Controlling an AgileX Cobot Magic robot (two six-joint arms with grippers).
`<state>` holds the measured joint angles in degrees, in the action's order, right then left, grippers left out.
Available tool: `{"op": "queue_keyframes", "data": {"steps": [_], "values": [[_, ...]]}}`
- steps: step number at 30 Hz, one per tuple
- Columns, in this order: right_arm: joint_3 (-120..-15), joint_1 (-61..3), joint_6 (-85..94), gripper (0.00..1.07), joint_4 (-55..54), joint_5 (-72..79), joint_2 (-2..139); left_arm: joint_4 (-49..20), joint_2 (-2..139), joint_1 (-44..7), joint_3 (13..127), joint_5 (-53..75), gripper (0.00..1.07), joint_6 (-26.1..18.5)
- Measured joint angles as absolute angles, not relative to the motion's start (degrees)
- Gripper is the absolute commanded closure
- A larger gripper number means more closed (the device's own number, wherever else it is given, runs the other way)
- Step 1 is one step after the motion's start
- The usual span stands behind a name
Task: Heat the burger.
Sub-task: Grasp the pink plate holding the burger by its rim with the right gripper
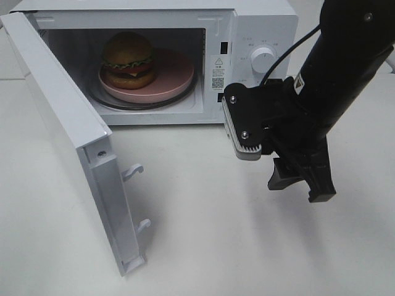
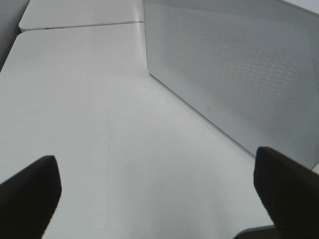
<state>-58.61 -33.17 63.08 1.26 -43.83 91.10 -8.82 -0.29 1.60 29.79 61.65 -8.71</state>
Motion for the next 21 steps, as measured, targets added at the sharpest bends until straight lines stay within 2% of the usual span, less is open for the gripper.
{"op": "queue_keyframes", "data": {"steps": [1, 3, 5, 10, 21], "values": [[-58.6, -33.2, 63.1, 0.28, 1.3, -43.8, 91.1, -8.8, -0.3, 1.6, 29.8, 61.7, 0.09, -8.7], [-60.0, -33.2, 63.1, 0.11, 2.6, -43.9, 91.1, -8.8, -0.3, 1.6, 29.8, 61.7, 0.09, -8.7], [-60.4, -33.4, 63.1, 0.09, 3.6, -43.9, 91.1, -8.8, -0.3, 1.6, 29.8, 61.7, 0.09, -8.7], [-61.6, -35.2, 63.1, 0.09, 9.6, -42.2, 91.1, -8.8, -0.3, 1.6, 29.8, 61.7, 0.09, -8.7], [-61.6, -35.5, 63.1, 0.10, 14.3, -34.8, 91.1, -8.8, -0.3, 1.6, 29.8, 61.7, 0.09, -8.7]]}}
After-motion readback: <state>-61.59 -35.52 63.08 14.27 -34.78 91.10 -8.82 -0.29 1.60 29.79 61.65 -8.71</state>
